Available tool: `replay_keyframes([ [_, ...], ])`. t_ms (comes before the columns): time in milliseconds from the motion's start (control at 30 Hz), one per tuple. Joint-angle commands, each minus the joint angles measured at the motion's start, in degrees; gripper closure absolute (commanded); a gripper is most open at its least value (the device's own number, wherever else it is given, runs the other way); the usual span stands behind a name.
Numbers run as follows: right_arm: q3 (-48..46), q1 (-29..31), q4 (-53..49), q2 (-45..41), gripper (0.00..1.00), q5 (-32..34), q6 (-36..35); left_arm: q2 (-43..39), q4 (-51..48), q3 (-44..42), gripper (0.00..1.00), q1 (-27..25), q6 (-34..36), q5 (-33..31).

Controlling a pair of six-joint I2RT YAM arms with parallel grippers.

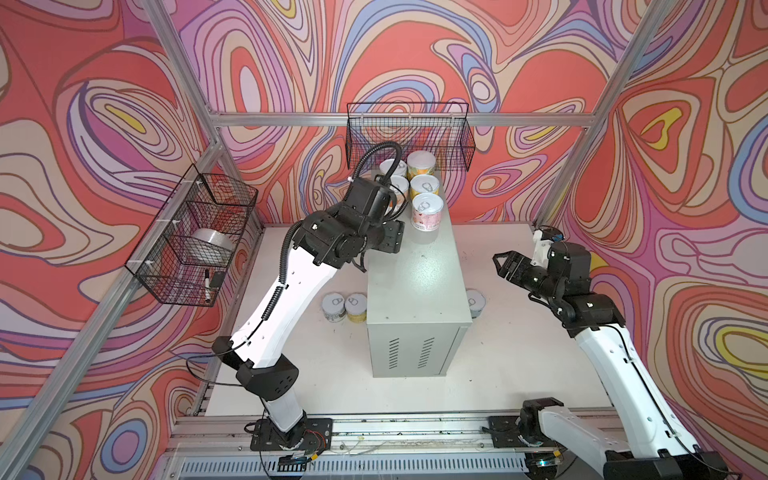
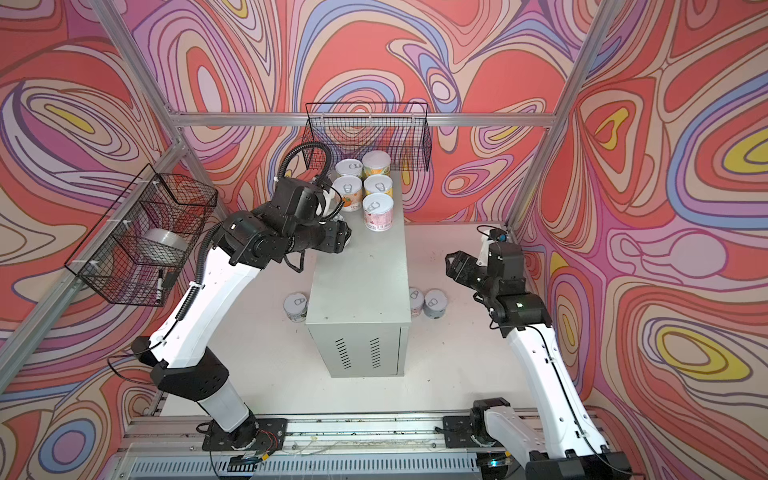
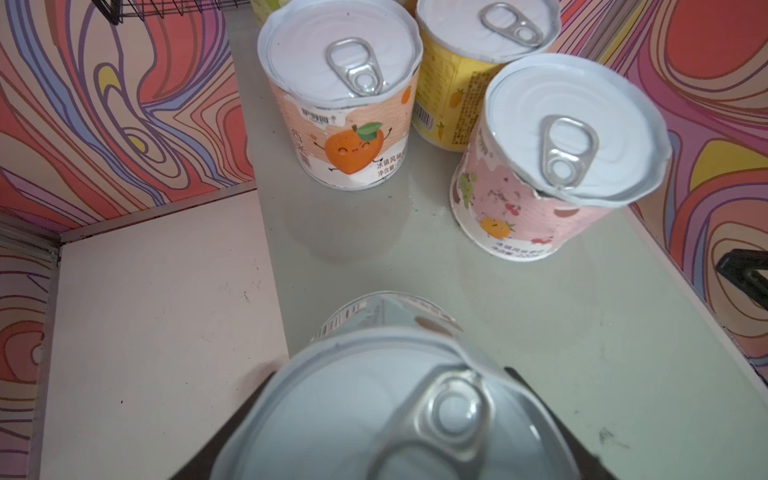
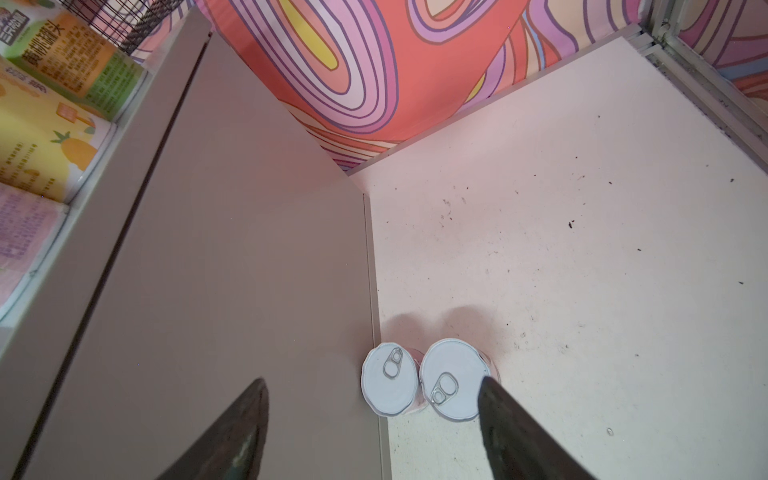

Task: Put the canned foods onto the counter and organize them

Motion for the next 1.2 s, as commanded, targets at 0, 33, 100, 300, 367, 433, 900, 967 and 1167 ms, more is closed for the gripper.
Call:
replay_keyframes([
  [0,-0.80,-0.17,0.55,-0.03,0.19,0.52,-0.85,0.22,2.97,1.24,0.59,-0.18,0.51,0.47],
  [33,-0.88,-0.22,0.62,-0.03,0.19,0.48,-0.87,0.29,3.47,0.83,0.52,-0.18,0.54,0.60],
  [100,-1.13,-0.18,0.87,0.04,0.19,0.77,-1.21,0.33,4.78,-0.34,0.40,-0.18,0.66,1.07],
  [300,-1.59,-0.19,0.75,0.10,0.19,0.96,-1.42,-0.11,8.14,-2.87,0.29,-0.17,0.89,2.58],
  [367,-1.59,-0.22,0.63,-0.10,0.19,0.87,-1.46,-0.15,8.11,-2.84,0.28,-0.18,0.89,3.01],
  [433,-1.59,-0.21,0.64,-0.29,0.19,0.63,-1.55,-0.28,8.22,-3.07,0.26,-0.18,1.40,3.30],
  [900,-1.03,-0.19,0.39,-0.55,0.19,-0.09,-1.49,-3.08,9.77,-4.52,0.00,-0.40,1.95,6.95],
  [967,-0.82,-0.19,0.17,-0.71,0.19,-0.09,-1.41,-5.60,10.69,-7.29,0.00,-0.69,2.03,6.30],
  [1167,1.27,-0.23,-0.72,-0.81,0.19,0.87,-2.01,-11.38,12.02,-13.29,0.00,-1.31,1.58,6.19],
])
